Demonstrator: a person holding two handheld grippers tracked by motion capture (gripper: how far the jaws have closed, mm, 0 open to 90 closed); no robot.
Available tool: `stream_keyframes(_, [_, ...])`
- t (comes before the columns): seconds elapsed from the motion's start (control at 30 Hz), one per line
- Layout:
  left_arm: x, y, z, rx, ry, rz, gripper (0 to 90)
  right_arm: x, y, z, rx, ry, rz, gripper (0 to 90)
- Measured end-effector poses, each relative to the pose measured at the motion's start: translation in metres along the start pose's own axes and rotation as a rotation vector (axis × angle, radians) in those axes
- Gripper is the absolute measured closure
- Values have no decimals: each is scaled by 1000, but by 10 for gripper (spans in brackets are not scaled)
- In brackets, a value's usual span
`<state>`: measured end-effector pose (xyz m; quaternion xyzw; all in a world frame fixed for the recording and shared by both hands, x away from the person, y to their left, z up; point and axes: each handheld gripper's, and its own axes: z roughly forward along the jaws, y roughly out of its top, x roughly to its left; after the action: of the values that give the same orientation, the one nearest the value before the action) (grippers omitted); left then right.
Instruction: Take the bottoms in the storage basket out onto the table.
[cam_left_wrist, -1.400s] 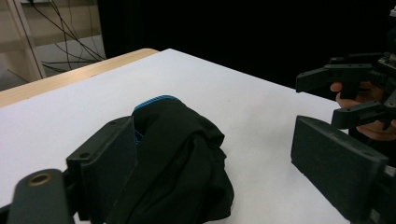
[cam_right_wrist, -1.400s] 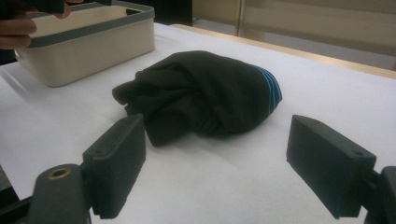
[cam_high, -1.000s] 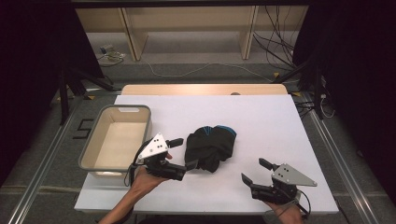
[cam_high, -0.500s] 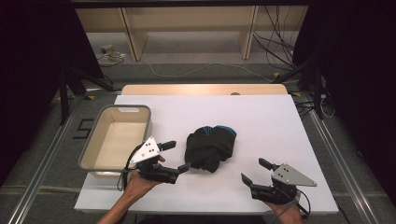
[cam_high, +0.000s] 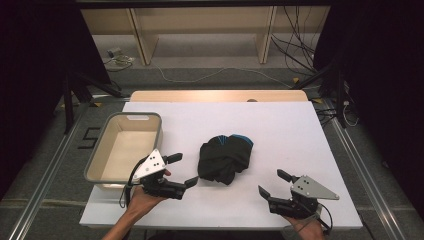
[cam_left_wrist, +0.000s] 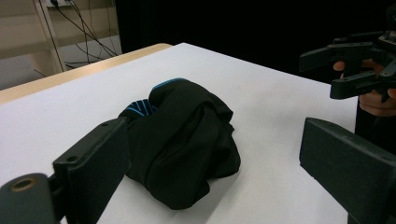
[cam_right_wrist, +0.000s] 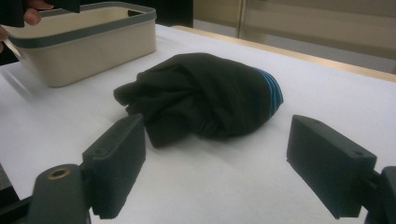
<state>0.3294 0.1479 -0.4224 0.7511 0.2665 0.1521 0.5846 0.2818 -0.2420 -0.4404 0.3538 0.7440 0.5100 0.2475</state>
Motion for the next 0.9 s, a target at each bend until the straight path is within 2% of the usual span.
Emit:
stream_keyframes(0.17, [0,-4,-2,14,-6,-8,82,0,0,0,2,0,0,205])
stream_keyframes(0.9, [4,-16,-18,23,23,-33,75,-2,0,-1,0,-4,4,205])
